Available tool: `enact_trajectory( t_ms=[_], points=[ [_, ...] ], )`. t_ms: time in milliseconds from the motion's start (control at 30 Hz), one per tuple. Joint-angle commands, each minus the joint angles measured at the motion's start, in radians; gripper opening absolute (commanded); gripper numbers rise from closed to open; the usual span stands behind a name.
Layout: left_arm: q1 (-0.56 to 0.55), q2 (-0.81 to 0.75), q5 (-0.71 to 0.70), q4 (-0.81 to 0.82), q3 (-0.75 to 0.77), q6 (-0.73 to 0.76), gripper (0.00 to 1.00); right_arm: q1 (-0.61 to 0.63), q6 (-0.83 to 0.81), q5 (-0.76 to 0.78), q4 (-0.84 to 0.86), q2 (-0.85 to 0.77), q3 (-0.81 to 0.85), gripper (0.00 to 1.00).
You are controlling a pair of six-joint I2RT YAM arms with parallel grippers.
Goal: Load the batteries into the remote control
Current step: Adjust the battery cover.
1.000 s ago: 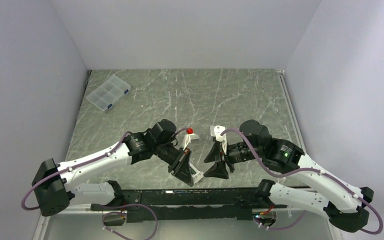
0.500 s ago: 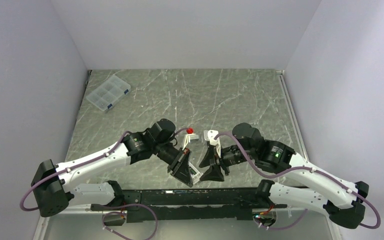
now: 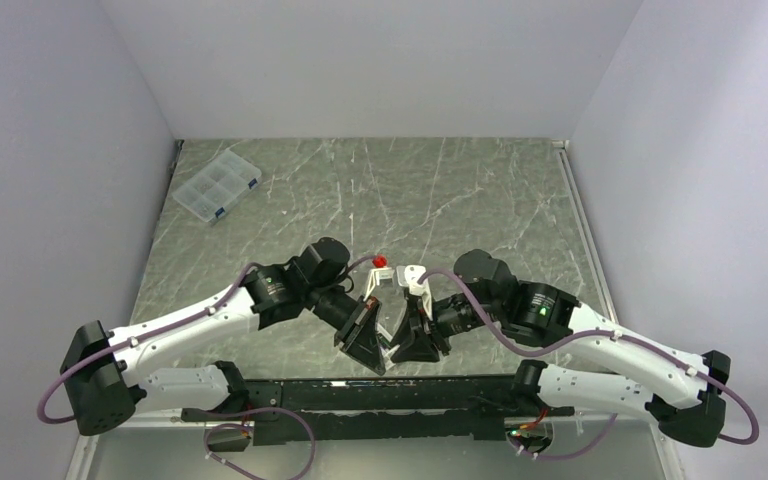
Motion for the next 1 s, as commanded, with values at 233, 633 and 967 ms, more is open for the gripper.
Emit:
enact_trajectory(
  t_ms=[233,633,967],
  points=[
    [-0.003,-0.031,0.02,0.002,0.029,0.029,0.0,0.02,0.005,-0.004,0.016,0.006,0.005,0.26],
    [-0.003,-0.041,0.017,-0.02,0.04,0.057,0.0,0.022,0.003,0.007,0.01,0.009,-0.005,0.23],
    [-0.003,-0.039,-0.007,-0.055,0.052,0.087,0.06,0.023,-0.006,-0.007,0.0,0.027,0.0,0.0]
  ],
)
